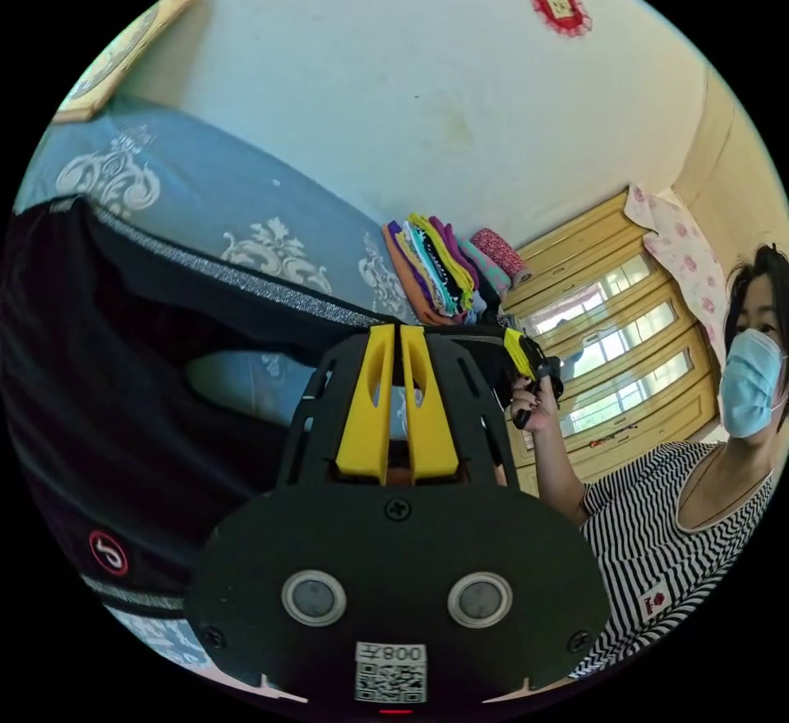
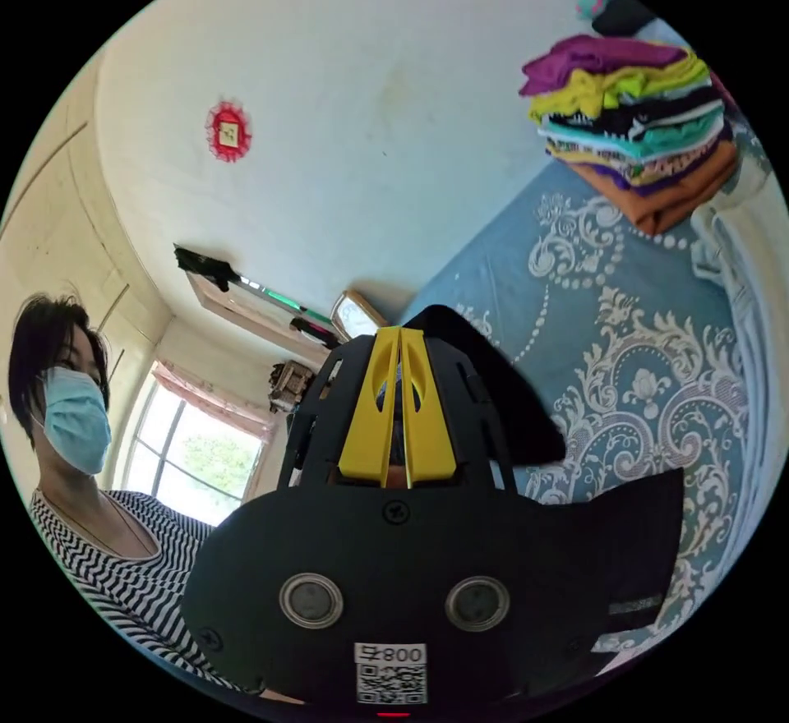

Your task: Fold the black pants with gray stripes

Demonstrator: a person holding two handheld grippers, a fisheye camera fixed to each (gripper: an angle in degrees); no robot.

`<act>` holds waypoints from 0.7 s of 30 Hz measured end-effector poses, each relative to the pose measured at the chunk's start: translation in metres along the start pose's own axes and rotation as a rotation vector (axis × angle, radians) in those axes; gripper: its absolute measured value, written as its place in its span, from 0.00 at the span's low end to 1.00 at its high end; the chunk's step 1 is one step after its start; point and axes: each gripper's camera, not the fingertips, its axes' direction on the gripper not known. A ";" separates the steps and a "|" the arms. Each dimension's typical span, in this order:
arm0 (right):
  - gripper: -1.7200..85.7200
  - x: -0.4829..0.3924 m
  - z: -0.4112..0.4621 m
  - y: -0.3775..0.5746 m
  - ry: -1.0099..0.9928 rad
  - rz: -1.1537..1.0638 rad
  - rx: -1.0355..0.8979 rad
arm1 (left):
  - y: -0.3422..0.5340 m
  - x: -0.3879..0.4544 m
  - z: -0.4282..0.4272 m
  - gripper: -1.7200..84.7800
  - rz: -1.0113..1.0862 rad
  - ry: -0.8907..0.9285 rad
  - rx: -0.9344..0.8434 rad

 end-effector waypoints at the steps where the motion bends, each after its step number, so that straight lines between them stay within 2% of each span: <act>1: 0.02 -0.008 -0.004 -0.007 0.020 -0.021 0.039 | -0.007 0.001 0.005 0.03 -0.001 -0.011 -0.005; 5: 0.02 -0.018 -0.007 -0.046 0.074 -0.037 0.156 | -0.048 0.000 0.041 0.03 -0.031 -0.030 -0.061; 9: 0.02 -0.023 0.016 -0.080 0.165 -0.050 0.094 | -0.056 0.003 0.060 0.03 -0.025 -0.037 -0.112; 16: 0.06 -0.015 0.117 -0.048 0.478 -0.101 -0.319 | -0.038 -0.012 0.062 0.05 -0.080 -0.087 -0.158; 21: 0.10 -0.016 0.188 -0.032 0.725 -0.195 -0.555 | -0.024 -0.017 0.071 0.07 -0.082 -0.190 -0.278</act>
